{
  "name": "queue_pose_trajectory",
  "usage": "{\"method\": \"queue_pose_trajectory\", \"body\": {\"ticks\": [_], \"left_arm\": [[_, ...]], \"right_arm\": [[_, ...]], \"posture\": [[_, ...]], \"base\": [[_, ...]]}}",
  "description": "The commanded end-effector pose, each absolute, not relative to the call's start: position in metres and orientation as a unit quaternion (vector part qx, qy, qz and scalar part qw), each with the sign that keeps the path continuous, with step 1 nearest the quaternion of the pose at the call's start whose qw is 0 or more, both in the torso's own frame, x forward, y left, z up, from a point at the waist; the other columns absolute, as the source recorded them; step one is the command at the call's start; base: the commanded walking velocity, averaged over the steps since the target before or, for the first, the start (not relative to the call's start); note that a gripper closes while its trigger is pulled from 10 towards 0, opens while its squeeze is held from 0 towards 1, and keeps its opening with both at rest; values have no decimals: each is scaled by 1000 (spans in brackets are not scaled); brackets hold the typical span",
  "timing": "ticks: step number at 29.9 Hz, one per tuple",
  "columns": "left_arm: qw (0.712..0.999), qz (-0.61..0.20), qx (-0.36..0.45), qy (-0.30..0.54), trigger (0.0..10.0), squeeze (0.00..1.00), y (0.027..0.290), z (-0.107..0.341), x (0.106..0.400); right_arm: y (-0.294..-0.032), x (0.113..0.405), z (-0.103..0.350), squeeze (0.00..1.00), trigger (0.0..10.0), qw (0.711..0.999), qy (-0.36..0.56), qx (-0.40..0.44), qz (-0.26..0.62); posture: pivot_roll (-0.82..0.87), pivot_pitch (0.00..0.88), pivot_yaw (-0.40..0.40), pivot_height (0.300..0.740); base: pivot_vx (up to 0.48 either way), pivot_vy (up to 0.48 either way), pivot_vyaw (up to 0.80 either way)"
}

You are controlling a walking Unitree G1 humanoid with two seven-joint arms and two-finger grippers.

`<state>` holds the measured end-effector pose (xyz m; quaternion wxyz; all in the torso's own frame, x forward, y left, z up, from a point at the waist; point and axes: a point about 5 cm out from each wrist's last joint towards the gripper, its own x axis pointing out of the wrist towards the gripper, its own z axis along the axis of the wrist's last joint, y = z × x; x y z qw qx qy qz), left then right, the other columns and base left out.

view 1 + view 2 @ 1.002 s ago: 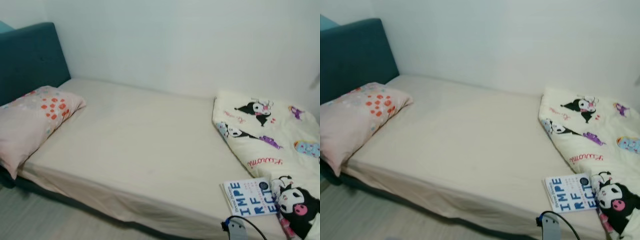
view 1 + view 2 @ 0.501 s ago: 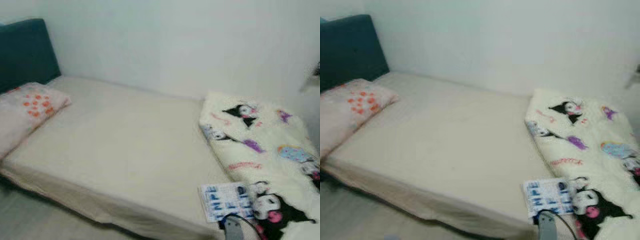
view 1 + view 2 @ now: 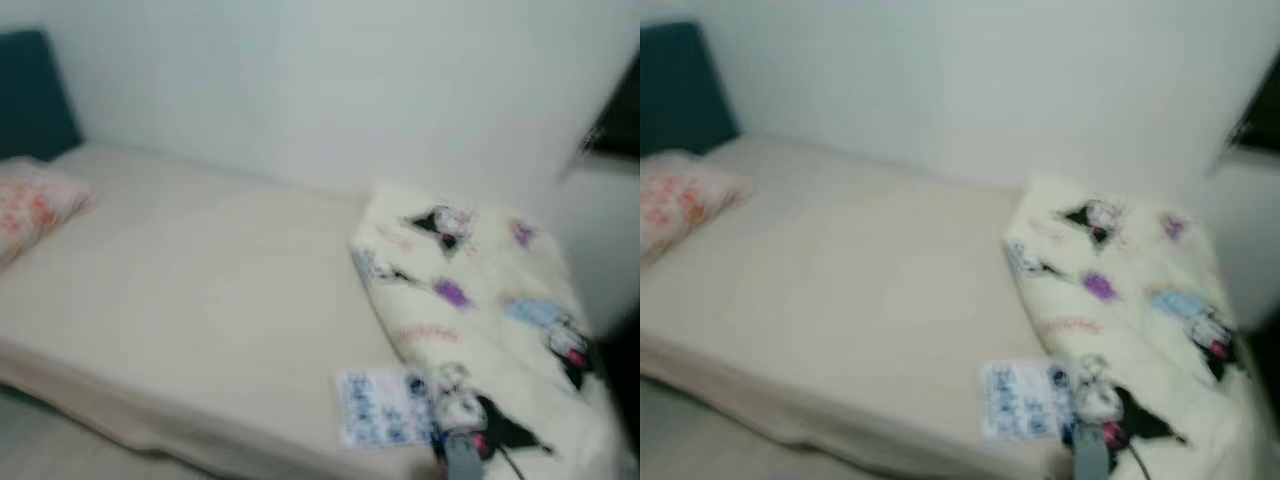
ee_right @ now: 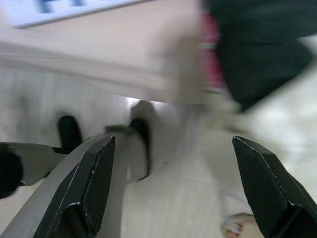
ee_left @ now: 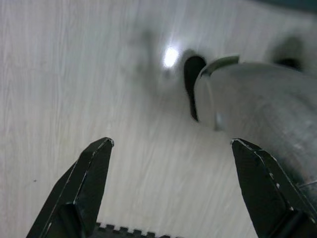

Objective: Clean up the room

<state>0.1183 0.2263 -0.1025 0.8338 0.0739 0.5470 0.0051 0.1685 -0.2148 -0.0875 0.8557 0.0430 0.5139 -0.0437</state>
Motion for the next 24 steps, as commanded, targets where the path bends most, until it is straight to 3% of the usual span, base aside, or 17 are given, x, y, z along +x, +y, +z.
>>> {"method": "queue_pose_trajectory", "body": {"ticks": [1,6,13,14,20,21,24], "left_arm": [[832,3,69,550,10000,0,223,-104,117],[835,16,65,546,10000,0,224,-103,120],[849,46,44,524,10000,0,231,-97,133],[868,74,26,490,10000,0,233,-89,154],[906,105,-6,410,10000,0,240,-66,197],[930,106,-61,346,10000,0,241,-46,226],[949,89,-104,285,10000,0,239,-27,251]], "right_arm": [[-221,167,-87,0,10000,854,515,39,-52],[-222,172,-84,0,10000,862,502,47,-57],[-226,208,-64,0,10000,897,430,82,-62],[-228,243,-39,0,10000,927,353,116,-51],[-235,278,-8,0,10000,952,275,128,-48],[-243,287,3,0,10000,956,258,120,-71],[-251,292,9,0,10000,955,259,106,-97]], "posture": [[-18,0,-60,740],[-19,0,-59,740],[-27,0,-54,740],[-32,0,-52,740],[-35,0,-52,740],[-36,0,-54,740],[-38,0,-55,740]], "base": [[0,-480,0],[0,0,0],[0,0,0],[0,0,0],[0,0,0],[0,0,0],[0,0,0]]}}
